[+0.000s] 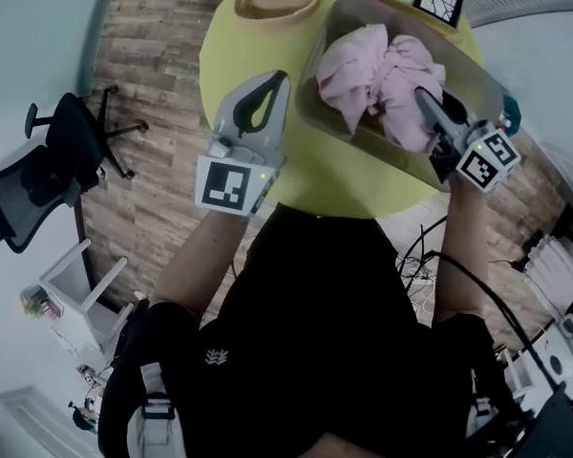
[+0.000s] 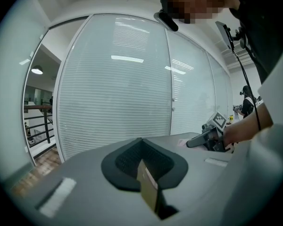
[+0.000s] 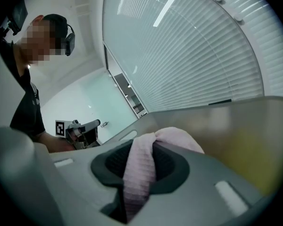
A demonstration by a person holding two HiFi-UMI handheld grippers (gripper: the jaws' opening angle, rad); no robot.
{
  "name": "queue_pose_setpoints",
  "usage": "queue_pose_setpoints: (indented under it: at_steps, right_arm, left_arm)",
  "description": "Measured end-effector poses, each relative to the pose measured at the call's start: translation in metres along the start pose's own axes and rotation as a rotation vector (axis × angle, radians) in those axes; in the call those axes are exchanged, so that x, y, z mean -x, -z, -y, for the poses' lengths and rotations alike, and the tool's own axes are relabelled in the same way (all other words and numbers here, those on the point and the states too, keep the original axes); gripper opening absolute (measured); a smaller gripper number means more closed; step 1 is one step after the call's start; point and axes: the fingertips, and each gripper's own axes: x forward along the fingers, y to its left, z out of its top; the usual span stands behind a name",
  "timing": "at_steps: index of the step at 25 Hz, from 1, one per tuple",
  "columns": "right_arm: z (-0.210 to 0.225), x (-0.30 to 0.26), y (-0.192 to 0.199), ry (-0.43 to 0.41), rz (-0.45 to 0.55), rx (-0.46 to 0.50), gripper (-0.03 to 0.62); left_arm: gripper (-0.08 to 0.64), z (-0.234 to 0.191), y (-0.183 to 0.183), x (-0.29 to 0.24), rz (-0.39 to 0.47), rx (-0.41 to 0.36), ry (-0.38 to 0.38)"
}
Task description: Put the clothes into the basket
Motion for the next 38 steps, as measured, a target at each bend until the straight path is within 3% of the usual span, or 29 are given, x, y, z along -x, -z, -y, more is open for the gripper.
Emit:
queue_pose_setpoints:
  at_steps: [18,29,33,38]
  right_arm:
    - [0.029,-0.017,0.029,0.043,-0.103,-0.042,0.098]
    - [0.037,-0.019,0.037,0.148,-0.216,0.097,0.124]
    - [0.037,-0.015,0.03,0.178,-0.218,0.125,0.163]
    - [0.029,-0.009,0.01,0.182,-0.187,0.165,0.164]
  left_arm:
    - [0.005,-0.013,0.02,0.012,-0.032,0.017,-0.04]
    - [0.005,-0.008,0.015,0.007,-0.026,0.009,-0.031]
    - [0.005,-0.001,0.01,0.005,-0.017,0.007,-0.023]
    - [0.005,0.003,0.003,0.008,-0.009,0.006,-0.022]
